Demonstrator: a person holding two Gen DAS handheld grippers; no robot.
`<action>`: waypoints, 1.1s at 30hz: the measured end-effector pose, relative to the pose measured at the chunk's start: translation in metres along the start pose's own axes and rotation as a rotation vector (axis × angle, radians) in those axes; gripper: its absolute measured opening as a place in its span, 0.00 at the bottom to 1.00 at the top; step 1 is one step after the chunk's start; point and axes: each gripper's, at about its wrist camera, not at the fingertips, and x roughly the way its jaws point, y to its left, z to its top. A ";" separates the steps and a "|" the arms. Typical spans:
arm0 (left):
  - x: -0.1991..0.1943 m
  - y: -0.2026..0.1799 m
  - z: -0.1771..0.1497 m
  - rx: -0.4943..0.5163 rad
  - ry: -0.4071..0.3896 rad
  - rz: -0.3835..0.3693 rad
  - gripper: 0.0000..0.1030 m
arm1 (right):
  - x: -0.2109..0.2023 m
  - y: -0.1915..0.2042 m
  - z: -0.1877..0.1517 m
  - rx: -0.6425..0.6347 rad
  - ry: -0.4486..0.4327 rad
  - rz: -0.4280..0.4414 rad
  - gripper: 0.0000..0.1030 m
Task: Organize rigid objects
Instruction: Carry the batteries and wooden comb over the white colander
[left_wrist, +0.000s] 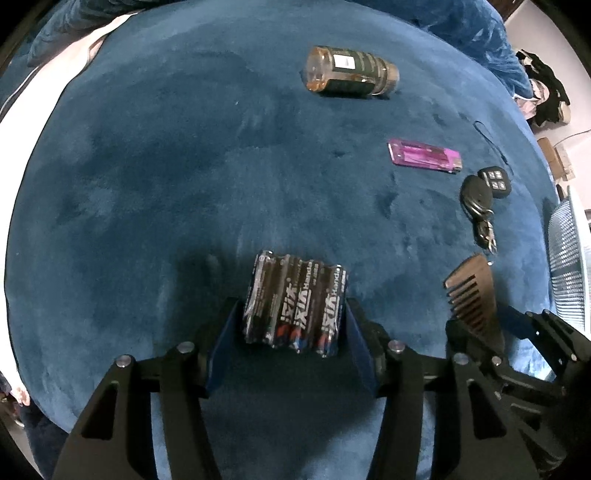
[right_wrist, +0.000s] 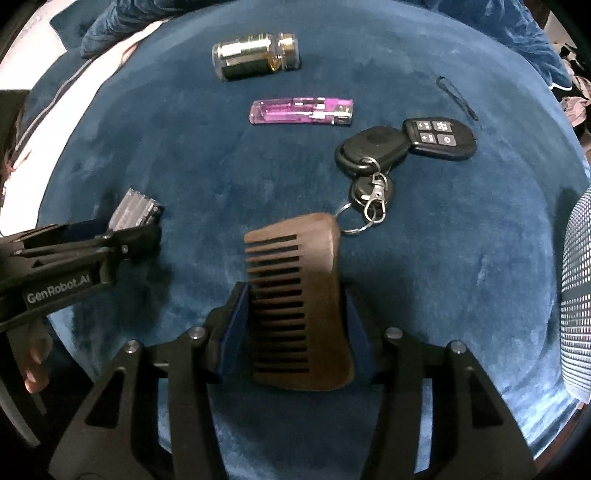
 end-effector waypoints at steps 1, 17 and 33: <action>-0.004 0.001 -0.001 -0.005 -0.006 -0.007 0.55 | -0.002 -0.003 -0.002 0.006 -0.005 0.008 0.49; -0.044 -0.016 -0.016 0.048 -0.075 -0.013 0.50 | -0.043 -0.014 -0.017 0.047 -0.099 0.034 0.49; -0.028 -0.020 -0.007 0.034 -0.025 -0.040 0.32 | -0.057 -0.026 -0.024 0.073 -0.126 0.040 0.49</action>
